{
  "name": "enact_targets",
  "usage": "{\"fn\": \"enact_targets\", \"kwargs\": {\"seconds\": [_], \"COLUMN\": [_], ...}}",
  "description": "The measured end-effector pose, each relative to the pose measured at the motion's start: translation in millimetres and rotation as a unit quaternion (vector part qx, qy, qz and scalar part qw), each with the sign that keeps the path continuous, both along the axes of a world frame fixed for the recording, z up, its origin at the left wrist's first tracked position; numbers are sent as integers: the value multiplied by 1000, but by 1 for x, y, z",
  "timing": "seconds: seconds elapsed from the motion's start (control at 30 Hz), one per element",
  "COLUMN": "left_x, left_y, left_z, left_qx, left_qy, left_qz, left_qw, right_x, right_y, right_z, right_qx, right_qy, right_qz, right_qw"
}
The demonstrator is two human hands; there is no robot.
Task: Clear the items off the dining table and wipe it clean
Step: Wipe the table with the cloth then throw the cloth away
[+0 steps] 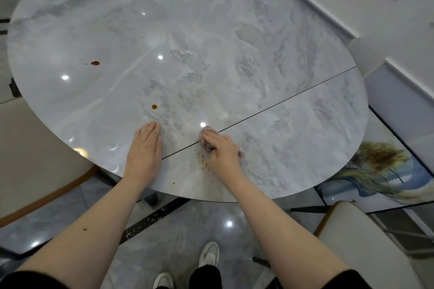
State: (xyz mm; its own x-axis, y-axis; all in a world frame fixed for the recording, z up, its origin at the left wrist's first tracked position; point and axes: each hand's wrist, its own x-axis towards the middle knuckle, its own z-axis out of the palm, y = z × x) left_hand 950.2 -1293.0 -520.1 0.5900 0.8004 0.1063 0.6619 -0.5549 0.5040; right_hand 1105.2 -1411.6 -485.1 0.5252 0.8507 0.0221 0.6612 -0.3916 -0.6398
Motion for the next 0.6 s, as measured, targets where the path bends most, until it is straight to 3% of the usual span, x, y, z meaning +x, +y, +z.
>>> {"fn": "enact_targets", "kwargs": {"seconds": [0.07,0.17,0.37,0.5,0.6], "left_x": [0,-5,-12,-14,-17], "left_y": [0,0,-1,3,5], "left_z": [3,4,2,2,2], "left_qx": [-11,-4,-50,-62,-74], "left_qy": [-10,-15,-45,-49,-36], "left_qz": [-1,9,7,0,-10], "left_qw": [1000,1000,998,997,997], "right_x": [14,15,-49,-66,-50], "right_y": [-9,-28,1,40,45], "right_z": [11,12,4,6,10], "right_qx": [25,-91,-197,-171,-71], "right_qy": [-15,-35,-10,58,133], "right_qz": [-44,-133,-230,-241,-222], "right_qw": [999,986,953,954,963]}}
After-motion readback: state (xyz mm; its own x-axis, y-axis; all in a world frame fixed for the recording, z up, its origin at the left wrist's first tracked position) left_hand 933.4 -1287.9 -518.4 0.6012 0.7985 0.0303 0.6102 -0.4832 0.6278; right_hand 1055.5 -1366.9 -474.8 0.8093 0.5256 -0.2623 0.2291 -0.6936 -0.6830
